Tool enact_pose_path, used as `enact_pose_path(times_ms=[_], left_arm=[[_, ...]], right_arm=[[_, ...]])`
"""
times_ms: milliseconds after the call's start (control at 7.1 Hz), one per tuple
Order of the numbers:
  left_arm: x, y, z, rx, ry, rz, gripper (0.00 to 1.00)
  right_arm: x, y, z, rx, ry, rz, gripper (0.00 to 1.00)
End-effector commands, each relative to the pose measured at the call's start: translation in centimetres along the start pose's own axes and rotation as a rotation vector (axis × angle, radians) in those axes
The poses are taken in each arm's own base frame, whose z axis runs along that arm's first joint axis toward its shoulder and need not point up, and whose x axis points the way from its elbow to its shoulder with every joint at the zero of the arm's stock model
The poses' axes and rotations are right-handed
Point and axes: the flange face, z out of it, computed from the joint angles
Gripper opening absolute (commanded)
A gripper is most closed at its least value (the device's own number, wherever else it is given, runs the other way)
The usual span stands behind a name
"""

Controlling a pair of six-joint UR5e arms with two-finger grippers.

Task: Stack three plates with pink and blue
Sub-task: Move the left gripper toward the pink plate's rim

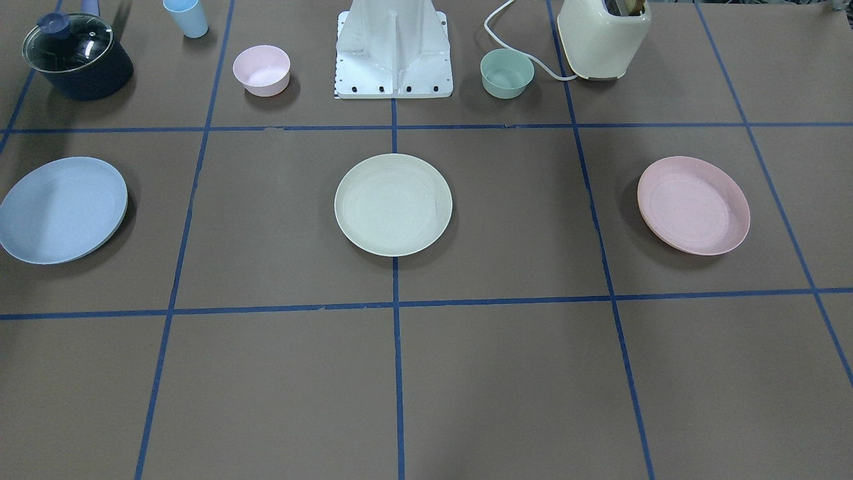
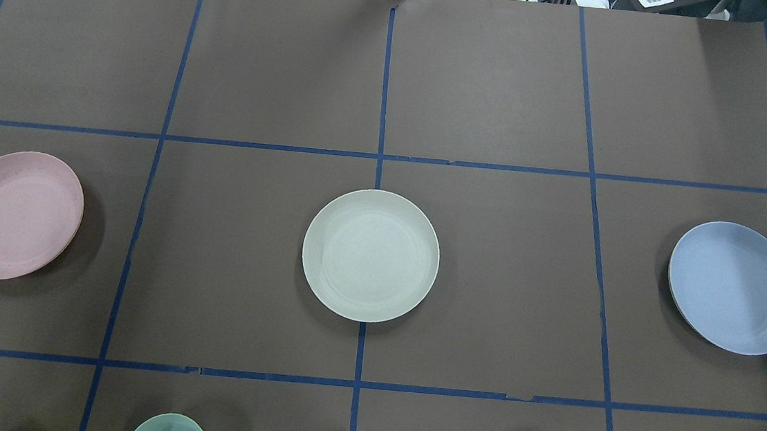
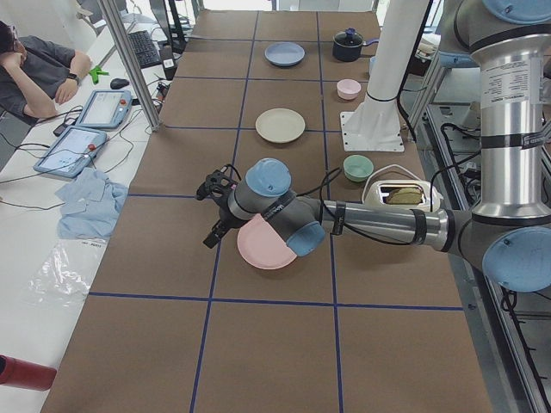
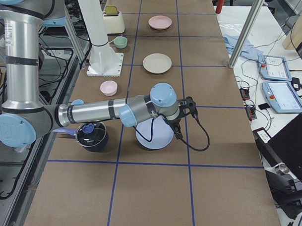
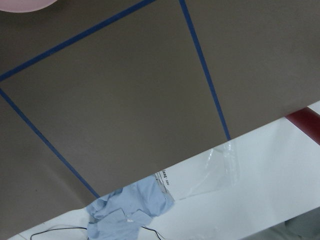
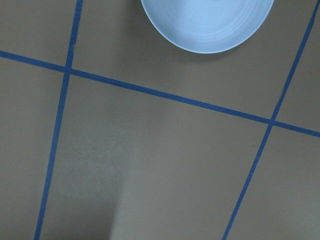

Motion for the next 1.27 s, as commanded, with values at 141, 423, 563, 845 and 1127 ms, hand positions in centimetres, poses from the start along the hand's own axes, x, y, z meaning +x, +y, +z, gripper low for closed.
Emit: enact_pose_path(times_ms=[141, 423, 563, 845, 1127], left_arm=[[2.4, 9.8, 9.1, 0.021, 0.02, -0.168, 1.0], [3.5, 13.7, 12.4, 0.015, 0.038, -0.247, 1.0], [3.5, 14.7, 13.4, 0.018, 0.023, -0.256, 1.0], [4.7, 15.7, 14.5, -0.005, 0.028, -0.31, 0.7], [5.4, 16.1, 15.0, -0.023, 0.038, -0.301, 0.24]], right_arm=[[-2.1, 0.4, 3.4, 0.015, 0.084, 0.041, 1.0], [-2.1, 0.4, 3.4, 0.016, 0.086, 0.041, 1.0], [-2.2, 0.4, 3.3, 0.016, 0.084, 0.04, 1.0], [-2.1, 0.4, 3.3, 0.016, 0.083, 0.042, 1.0], [-2.2, 0.4, 3.4, 0.015, 0.084, 0.041, 1.0]])
